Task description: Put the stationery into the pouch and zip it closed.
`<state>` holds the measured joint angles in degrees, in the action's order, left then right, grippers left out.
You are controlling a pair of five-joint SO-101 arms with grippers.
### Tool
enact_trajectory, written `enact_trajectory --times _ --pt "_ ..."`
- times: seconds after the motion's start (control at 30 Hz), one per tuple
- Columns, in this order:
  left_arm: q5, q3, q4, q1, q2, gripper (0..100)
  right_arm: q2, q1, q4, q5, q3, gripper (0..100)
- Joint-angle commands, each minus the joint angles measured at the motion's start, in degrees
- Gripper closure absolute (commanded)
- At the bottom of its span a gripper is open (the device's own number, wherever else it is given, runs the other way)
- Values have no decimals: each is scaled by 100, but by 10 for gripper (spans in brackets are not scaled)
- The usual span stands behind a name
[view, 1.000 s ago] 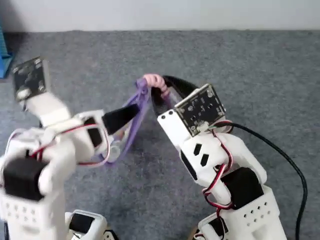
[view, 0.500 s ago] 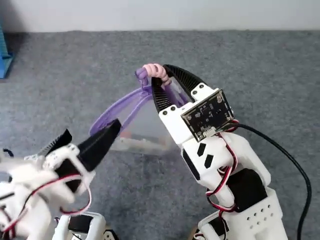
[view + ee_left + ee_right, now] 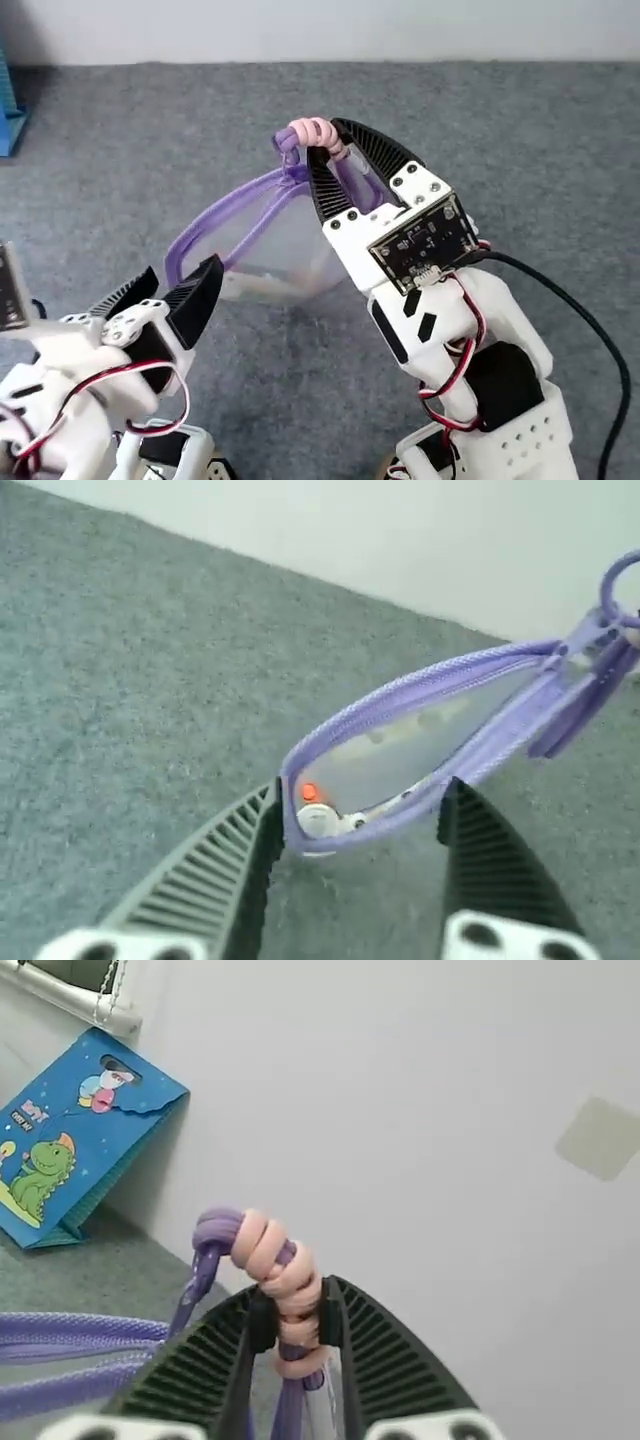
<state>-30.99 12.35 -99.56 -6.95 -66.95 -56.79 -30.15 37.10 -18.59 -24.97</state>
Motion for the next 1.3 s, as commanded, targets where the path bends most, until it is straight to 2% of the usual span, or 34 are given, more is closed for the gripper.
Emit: enact_trajectory --times 0.0,0.13,0.43,0.6,0.8,0.93,1.27 --pt "97 523 -79 -35 -18 763 -154 66 -92 -53 633 991" --pt "97 1332 281 0 -18 761 -154 66 787 -26 1081 991" --pt "97 2176 2286 290 18 761 -207 338 2105 -18 1670 991" --pt "88 2211 2321 -246 26 761 -189 321 2527 0 1688 991" --pt "220 2712 2646 -343 35 761 -145 75 3020 255 1582 991" --pt "334 2642 2558 -352 -26 761 -101 -13 3424 273 1213 991" --pt "519 593 738 -308 -18 760 -110 -40 3415 281 510 991"
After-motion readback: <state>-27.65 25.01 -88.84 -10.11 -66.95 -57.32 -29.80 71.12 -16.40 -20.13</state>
